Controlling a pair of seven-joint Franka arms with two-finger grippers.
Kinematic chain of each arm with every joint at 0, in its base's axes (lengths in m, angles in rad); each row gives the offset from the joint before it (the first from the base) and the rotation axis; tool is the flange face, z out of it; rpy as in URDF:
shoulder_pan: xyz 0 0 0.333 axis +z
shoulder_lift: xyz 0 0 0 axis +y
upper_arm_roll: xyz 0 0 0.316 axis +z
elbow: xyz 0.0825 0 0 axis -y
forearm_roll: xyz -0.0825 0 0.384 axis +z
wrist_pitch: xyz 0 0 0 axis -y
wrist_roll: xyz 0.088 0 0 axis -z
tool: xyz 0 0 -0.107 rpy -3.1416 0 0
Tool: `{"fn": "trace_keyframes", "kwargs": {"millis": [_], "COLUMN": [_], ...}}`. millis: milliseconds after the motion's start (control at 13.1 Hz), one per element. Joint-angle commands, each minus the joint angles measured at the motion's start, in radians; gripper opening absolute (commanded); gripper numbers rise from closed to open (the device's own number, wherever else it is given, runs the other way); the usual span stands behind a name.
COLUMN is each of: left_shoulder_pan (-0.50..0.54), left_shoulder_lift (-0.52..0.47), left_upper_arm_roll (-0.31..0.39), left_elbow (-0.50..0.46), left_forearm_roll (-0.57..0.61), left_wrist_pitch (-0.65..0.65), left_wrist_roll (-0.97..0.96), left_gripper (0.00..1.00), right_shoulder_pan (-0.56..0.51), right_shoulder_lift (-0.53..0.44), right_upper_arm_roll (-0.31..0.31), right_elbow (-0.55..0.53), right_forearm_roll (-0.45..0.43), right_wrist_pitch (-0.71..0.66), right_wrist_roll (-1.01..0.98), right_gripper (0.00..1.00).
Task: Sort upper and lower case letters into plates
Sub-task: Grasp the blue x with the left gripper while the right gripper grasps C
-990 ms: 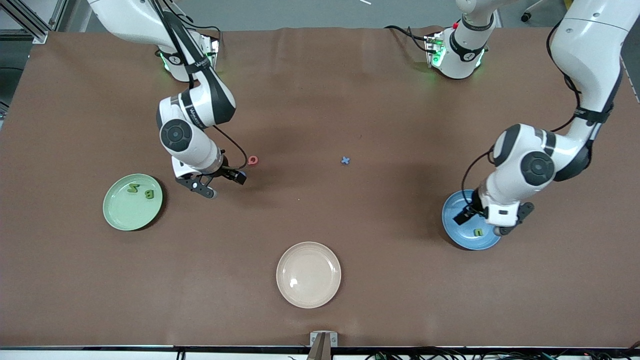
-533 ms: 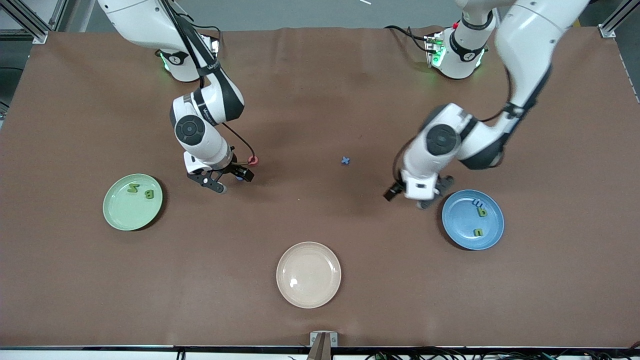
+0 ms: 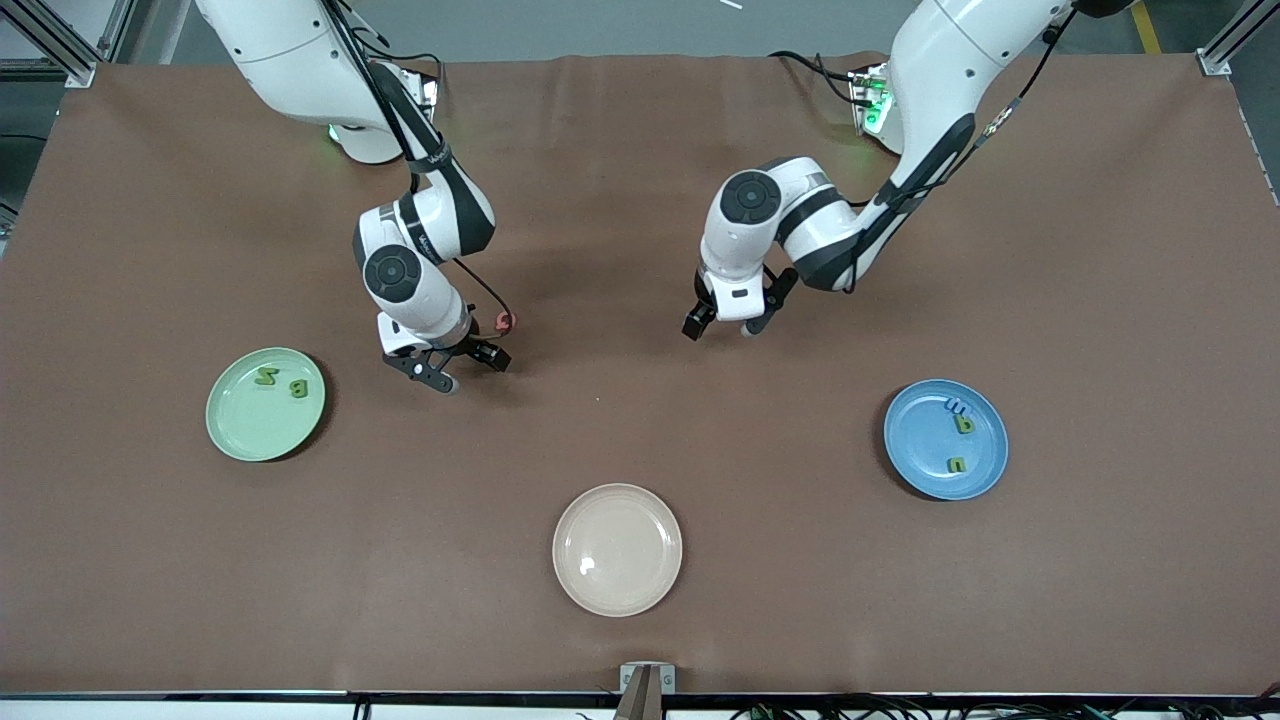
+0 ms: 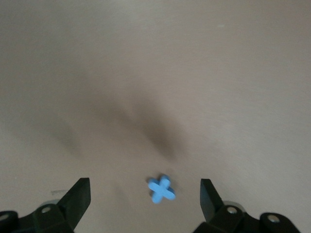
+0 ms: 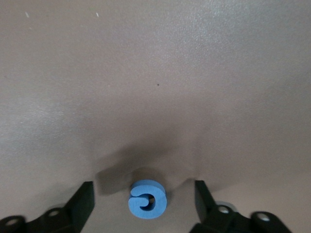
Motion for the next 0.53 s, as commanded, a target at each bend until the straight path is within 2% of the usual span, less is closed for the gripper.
{"fn": "trace_keyframes", "kwargs": {"millis": [0, 228, 457], "left_shoulder_pan": [-0.001, -0.015, -0.044], "left_shoulder_lift": [0.061, 0.080, 0.123], "left_upper_arm_roll": [0.006, 0.004, 0.007], "left_elbow": [0.004, 0.008, 0.064], "left_forearm_roll": [0.167, 0.185, 0.191], "left_wrist_pitch": [0.041, 0.044, 0.044], "left_wrist_roll": [-0.230, -0.288, -0.345], "left_gripper": [0.98, 0.97, 0.97], "right_shoulder_pan": [0.017, 0.018, 0.023], "right_shoulder_lift": [-0.008, -0.008, -0.008], "right_upper_arm_roll": [-0.010, -0.010, -0.009], "right_elbow": [-0.011, -0.012, -0.012], "right_forearm_roll": [0.020, 0.020, 0.020], "right_wrist_pitch": [0.007, 0.006, 0.004], "right_wrist_roll": [0.009, 0.009, 0.009], "right_gripper": [0.76, 0.57, 0.43]}}
